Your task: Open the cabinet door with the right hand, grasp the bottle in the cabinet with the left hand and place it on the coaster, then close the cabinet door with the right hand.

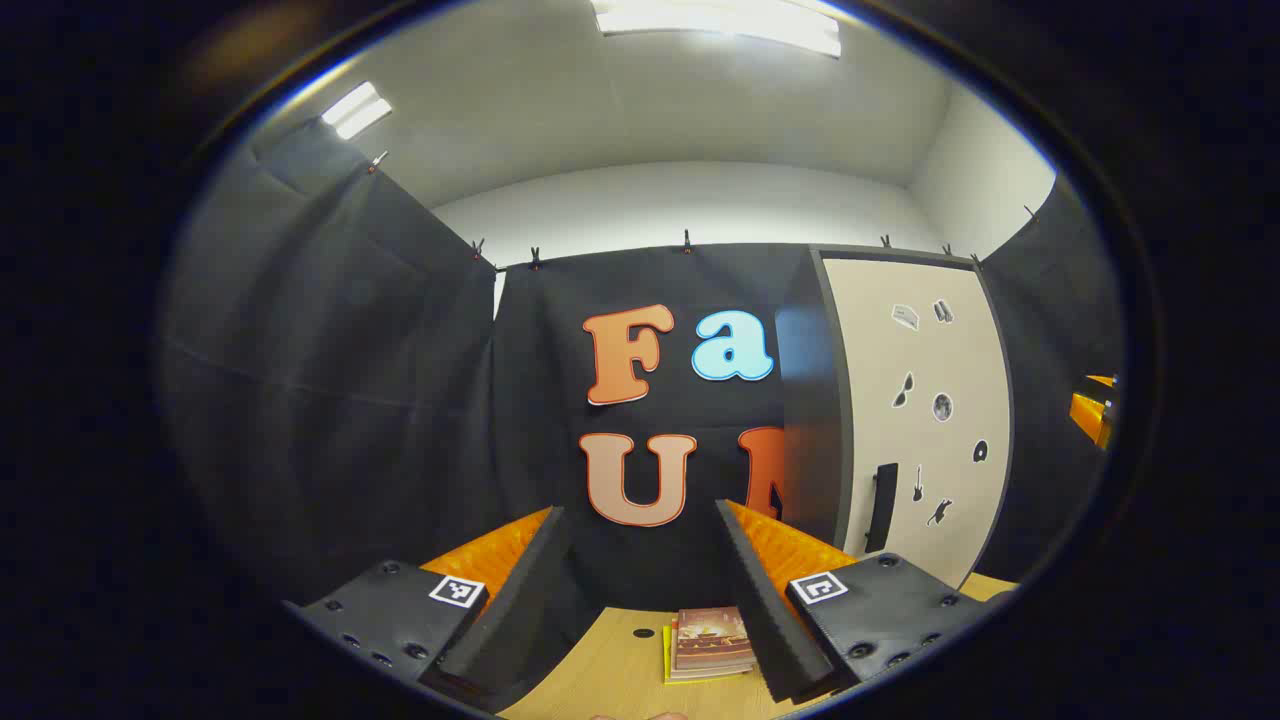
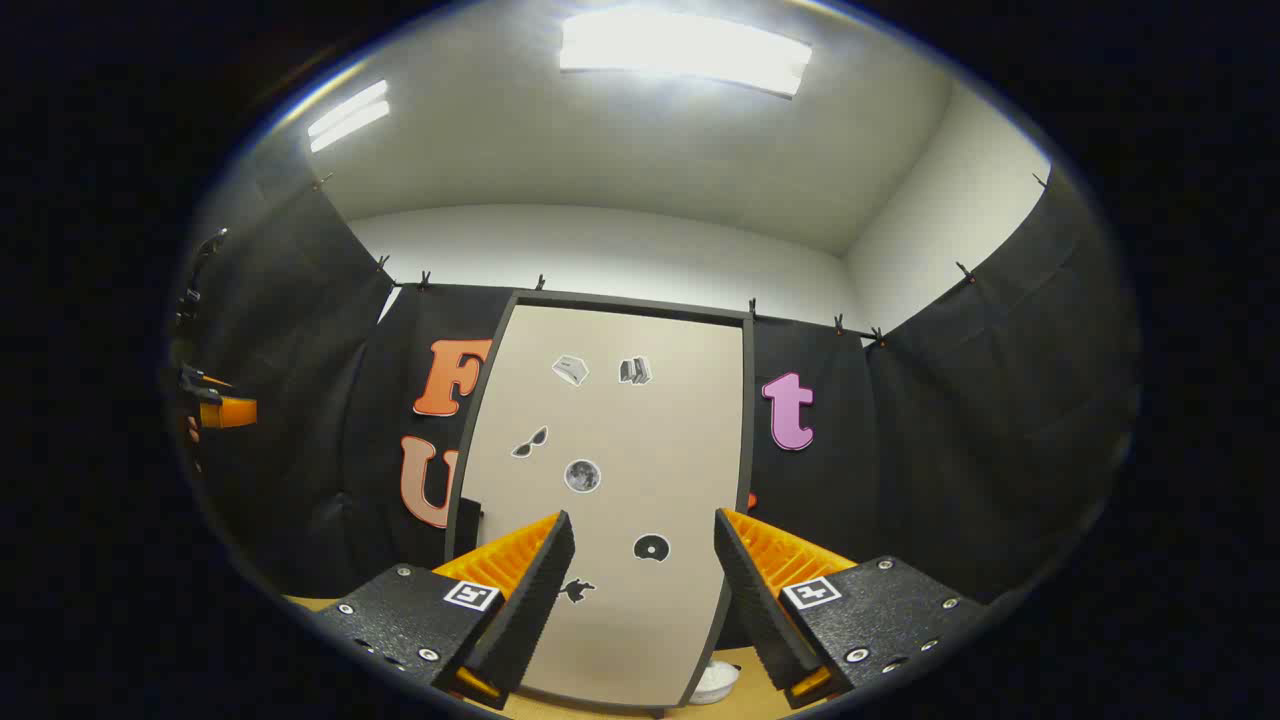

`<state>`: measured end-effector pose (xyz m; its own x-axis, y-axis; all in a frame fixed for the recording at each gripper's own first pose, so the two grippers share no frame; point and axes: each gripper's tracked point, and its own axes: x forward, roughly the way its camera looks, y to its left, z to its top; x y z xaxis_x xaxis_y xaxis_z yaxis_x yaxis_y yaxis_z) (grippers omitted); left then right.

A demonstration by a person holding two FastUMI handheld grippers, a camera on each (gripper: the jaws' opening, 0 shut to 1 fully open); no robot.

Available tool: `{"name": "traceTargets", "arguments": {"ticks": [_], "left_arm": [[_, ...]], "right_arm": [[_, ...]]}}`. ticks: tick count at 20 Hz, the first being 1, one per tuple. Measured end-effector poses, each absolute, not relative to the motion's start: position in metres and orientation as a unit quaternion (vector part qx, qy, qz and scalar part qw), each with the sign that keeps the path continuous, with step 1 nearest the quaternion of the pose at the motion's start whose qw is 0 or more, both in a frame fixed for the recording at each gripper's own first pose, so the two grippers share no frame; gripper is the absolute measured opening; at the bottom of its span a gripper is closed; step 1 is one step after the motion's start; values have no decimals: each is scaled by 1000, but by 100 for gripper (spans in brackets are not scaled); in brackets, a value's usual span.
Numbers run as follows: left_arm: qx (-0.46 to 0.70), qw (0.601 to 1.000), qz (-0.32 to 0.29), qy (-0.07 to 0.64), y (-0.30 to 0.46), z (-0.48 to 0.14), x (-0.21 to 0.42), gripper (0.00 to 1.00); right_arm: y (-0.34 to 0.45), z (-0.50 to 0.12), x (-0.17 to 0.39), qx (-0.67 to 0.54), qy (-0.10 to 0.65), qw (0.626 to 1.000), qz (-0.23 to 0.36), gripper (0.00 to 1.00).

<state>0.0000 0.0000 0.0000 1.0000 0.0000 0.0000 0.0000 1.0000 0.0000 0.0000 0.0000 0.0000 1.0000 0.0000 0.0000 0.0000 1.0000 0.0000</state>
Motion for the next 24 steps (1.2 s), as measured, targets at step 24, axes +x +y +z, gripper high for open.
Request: {"name": "traceTargets", "arguments": {"ticks": [24], "left_arm": [[25,1000,12,-10,4,-8,-1,97]], "right_arm": [[72,-41,22,40,61,994,87,94]]}}
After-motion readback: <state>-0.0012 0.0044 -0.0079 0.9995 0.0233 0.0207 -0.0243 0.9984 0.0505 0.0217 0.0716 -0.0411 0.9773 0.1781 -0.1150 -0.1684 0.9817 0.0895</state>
